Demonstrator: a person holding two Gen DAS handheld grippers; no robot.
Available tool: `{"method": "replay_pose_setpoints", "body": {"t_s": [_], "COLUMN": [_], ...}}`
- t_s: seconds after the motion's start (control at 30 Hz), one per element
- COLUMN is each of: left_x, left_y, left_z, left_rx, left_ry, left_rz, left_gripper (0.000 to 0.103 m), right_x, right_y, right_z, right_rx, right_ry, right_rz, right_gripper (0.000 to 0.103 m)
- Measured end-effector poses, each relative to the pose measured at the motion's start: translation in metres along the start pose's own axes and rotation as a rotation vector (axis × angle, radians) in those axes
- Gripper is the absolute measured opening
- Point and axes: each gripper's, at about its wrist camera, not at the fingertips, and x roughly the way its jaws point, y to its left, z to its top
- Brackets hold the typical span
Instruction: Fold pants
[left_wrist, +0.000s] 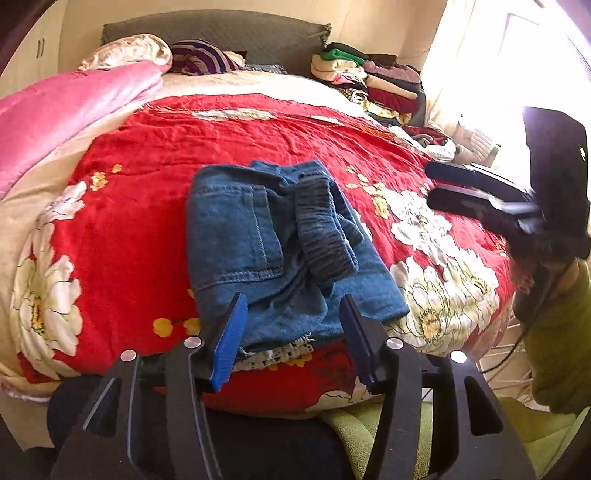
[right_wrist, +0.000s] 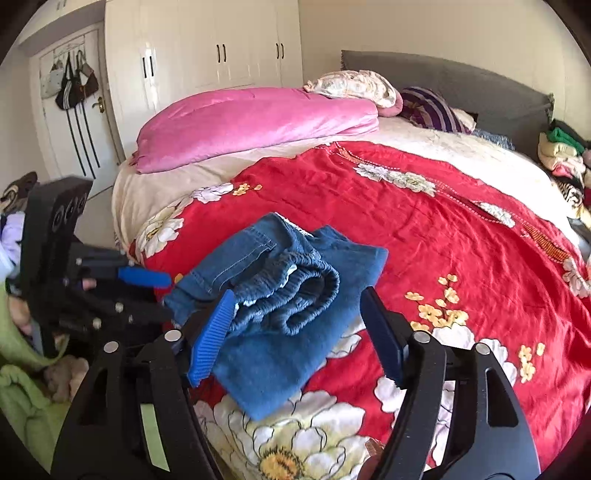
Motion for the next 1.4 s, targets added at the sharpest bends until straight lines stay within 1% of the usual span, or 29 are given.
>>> {"method": "replay_pose_setpoints", "body": {"t_s": [0.03,0.07,0.1,0.2,0.3,0.33,0.37,0.47,0.53,0.6,0.63,0.7,0.73,0.77,0.8,0.83,0.87,0.9,0.93,1.03,1.13,1.2,1.27,1.3,1.33,1.37,1.4], "left_x": [-0.002,-0.002,-0.002,-0.003,-0.001,-0.001,0.000,0.002,0.005,0.010,0.016,0.027,0.032,0.039,0.043,0.049,0.055,0.063,0.068,0.083,0.086,0.087,0.088,0.089,0.088,0.088,0.089], "left_y": [0.001,0.001,0.001,0.005,0.013,0.016,0.019,0.033,0.043,0.053,0.058,0.063,0.064,0.065,0.064,0.062,0.060,0.058,0.058,0.058,0.060,0.061,0.061,0.061,0.061,0.061,0.061], "left_z": [0.001,0.001,0.002,0.004,0.007,0.008,0.010,0.020,0.029,0.039,0.045,0.054,0.056,0.060,0.061,0.064,0.066,0.067,0.067,0.066,0.066,0.067,0.066,0.066,0.066,0.066,0.065], "left_rx": [-0.004,-0.007,-0.010,-0.017,-0.035,-0.041,-0.049,-0.068,-0.086,-0.112,-0.125,-0.133,-0.134,-0.134,-0.131,-0.124,-0.118,-0.107,-0.103,-0.099,-0.101,-0.104,-0.100,-0.098,-0.097,-0.096,-0.095], "left_ry": [-0.004,-0.007,-0.010,-0.015,-0.016,-0.017,-0.020,-0.027,-0.022,-0.012,0.002,0.028,0.039,0.054,0.061,0.072,0.080,0.092,0.103,0.127,0.128,0.128,0.130,0.131,0.129,0.127,0.123], "left_rz": [0.007,0.013,0.020,0.041,0.063,0.073,0.083,0.116,0.131,0.119,0.102,0.078,0.070,0.056,0.048,0.035,0.031,0.030,0.031,0.039,0.036,0.032,0.036,0.037,0.038,0.037,0.033], "left_gripper": [0.056,0.064,0.066,0.066,0.066,0.069,0.076,0.077,0.074,0.058,0.054,0.036,0.033,0.027,0.024,0.024,0.023,0.024,0.024,0.024,0.024,0.024,0.024,0.024,0.024,0.024,0.024], "right_x": [-0.003,-0.006,-0.008,-0.012,-0.011,-0.009,-0.008,0.003,0.014,0.023,0.028,0.037,0.043,0.048,0.053,0.059,0.065,0.069,0.074,0.081,0.093,0.105,0.108,0.105,0.097,0.090,0.086], "right_y": [0.003,0.006,0.009,0.022,0.035,0.039,0.044,0.063,0.076,0.085,0.091,0.099,0.103,0.105,0.106,0.108,0.111,0.112,0.115,0.127,0.138,0.141,0.140,0.139,0.137,0.135,0.134], "right_z": [-0.003,-0.006,-0.008,-0.016,-0.023,-0.025,-0.027,-0.034,-0.038,-0.038,-0.038,-0.036,-0.034,-0.032,-0.031,-0.029,-0.028,-0.028,-0.026,-0.024,-0.023,-0.024,-0.023,-0.022,-0.021,-0.022,-0.024], "right_rx": [-0.008,-0.016,-0.032,-0.087,-0.127,-0.140,-0.157,-0.227,-0.266,-0.282,-0.300,-0.325,-0.340,-0.351,-0.363,-0.382,-0.409,-0.427,-0.454,-0.526,-0.598,-0.631,-0.603,-0.591,-0.582,-0.587,-0.595], "right_ry": [-0.004,-0.006,-0.010,-0.012,0.002,0.009,0.016,0.049,0.071,0.087,0.089,0.094,0.099,0.099,0.104,0.118,0.127,0.134,0.141,0.126,0.111,0.128,0.148,0.151,0.167,0.166,0.160], "right_rz": [0.003,0.009,0.013,0.030,0.074,0.087,0.099,0.148,0.181,0.208,0.225,0.236,0.246,0.249,0.243,0.231,0.227,0.227,0.217,0.227,0.200,0.186,0.236,0.257,0.305,0.331,0.325], "right_gripper": [0.067,0.069,0.069,0.070,0.070,0.070,0.070,0.068,0.066,0.065,0.064,0.060,0.056,0.050,0.048,0.039,0.028,0.024,0.021,0.021,0.021,0.016,0.003,0.003,0.001,0.001,0.001]}}
